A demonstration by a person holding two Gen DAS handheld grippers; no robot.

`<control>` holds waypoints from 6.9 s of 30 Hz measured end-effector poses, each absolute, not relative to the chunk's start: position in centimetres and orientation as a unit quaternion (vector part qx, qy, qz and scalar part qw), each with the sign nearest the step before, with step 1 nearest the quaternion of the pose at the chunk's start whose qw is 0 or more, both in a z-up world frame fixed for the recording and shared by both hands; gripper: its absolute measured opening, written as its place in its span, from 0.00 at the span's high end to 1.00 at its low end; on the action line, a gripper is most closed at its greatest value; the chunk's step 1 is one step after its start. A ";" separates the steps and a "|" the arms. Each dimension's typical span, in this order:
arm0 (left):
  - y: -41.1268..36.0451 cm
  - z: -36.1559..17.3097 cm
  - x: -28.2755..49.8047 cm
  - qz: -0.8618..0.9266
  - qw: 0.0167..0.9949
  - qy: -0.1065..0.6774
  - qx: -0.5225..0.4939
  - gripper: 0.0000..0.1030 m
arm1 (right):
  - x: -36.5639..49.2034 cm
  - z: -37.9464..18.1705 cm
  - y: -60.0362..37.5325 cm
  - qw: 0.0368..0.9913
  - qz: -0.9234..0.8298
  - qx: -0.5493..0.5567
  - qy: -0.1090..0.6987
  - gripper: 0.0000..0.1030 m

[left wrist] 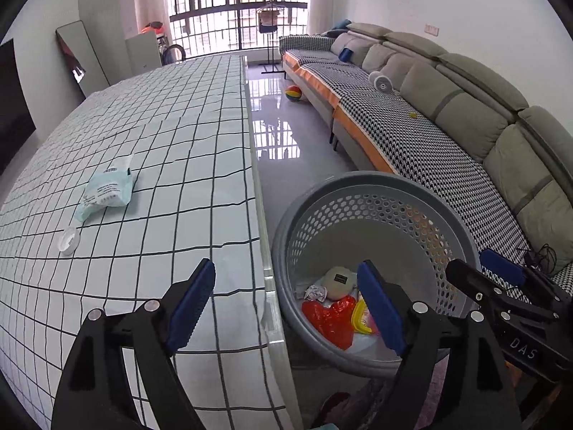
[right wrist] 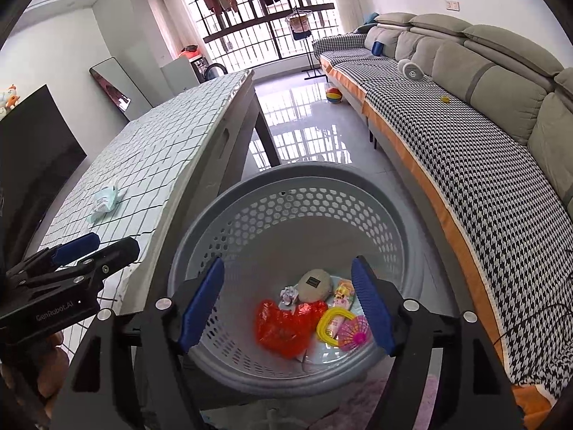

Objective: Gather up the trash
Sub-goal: 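Move both grippers back over the table toward the white bottle cap, then close the left gripper on the white bottle cap, then grasp the blue-white packet with the right gripper while the left gripper holds the cap, then carry the cap and packet over the basket and open both grippers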

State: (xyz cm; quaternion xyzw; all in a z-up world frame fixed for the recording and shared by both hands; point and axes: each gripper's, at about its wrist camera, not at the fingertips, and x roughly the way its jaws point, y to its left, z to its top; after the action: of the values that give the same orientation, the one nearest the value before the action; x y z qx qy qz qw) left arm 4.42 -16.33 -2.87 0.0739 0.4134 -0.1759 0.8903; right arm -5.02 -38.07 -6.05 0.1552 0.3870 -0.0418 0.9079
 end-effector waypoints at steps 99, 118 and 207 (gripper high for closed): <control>7.9 -7.1 18.2 -0.022 0.890 0.455 -0.005 0.62 | 3.2 -3.7 -20.4 0.915 0.058 0.051 0.397 0.30; 10.7 -3.4 17.2 0.056 0.918 0.393 -0.005 0.62 | 12.4 -2.8 -14.7 0.918 0.109 -0.021 0.380 0.30; 16.0 -2.9 17.5 0.098 0.914 0.386 -0.076 0.62 | 15.1 -4.1 -8.7 0.887 0.134 -0.091 0.432 0.50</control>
State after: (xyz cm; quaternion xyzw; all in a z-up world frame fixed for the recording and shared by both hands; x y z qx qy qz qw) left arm 17.53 15.97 -2.92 -0.0760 0.3857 0.0985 0.9142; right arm 15.08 -8.71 -4.10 -0.0910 0.4317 0.1343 0.8873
